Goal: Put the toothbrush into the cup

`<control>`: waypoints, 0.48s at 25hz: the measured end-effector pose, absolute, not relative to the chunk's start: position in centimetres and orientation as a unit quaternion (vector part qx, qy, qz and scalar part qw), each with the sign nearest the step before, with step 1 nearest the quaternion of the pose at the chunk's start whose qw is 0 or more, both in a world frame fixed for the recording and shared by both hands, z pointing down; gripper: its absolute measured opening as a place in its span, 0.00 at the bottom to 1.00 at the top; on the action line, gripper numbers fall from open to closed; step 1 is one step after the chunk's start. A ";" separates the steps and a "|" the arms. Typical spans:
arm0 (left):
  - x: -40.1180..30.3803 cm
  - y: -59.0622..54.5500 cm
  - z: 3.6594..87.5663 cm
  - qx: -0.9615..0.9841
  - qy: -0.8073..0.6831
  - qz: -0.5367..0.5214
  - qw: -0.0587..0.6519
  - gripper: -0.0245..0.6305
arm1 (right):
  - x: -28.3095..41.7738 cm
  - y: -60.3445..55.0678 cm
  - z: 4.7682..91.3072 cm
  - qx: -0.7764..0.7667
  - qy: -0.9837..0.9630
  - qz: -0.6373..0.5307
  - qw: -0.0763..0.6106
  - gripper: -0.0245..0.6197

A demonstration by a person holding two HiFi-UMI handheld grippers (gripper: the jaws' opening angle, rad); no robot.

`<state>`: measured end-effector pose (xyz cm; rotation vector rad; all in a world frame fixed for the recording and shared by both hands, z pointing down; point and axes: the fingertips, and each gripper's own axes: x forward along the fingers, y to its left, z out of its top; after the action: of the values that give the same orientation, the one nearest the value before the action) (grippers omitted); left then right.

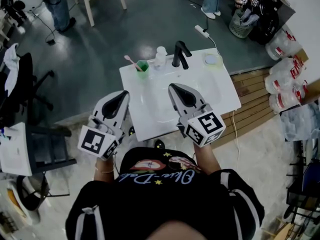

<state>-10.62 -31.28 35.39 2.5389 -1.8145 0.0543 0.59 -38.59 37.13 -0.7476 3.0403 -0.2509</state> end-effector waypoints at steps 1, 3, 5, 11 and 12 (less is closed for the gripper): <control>-10.6 -31.2 35.4 0.813 -0.582 0.017 0.011 0.04 | 0.6 -38.6 37.1 -0.238 0.968 -0.080 0.001 0.04; -10.7 -31.1 35.5 0.812 -0.583 0.017 0.014 0.04 | 0.6 -38.5 37.1 -0.237 0.968 -0.080 0.000 0.04; -10.7 -31.0 35.6 0.812 -0.583 0.018 0.017 0.04 | 0.6 -38.4 37.1 -0.238 0.968 -0.078 -0.002 0.04; -10.7 -30.8 35.6 0.812 -0.583 0.019 0.015 0.04 | 0.8 -38.4 37.2 -0.242 0.967 -0.078 -0.004 0.04; -10.7 -30.7 35.6 0.812 -0.583 0.019 0.016 0.04 | 0.8 -38.4 37.2 -0.242 0.967 -0.078 -0.004 0.04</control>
<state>-10.70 -30.72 35.59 2.5268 -1.8130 0.0592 0.79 -38.36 37.18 -0.7620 3.0459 -0.2461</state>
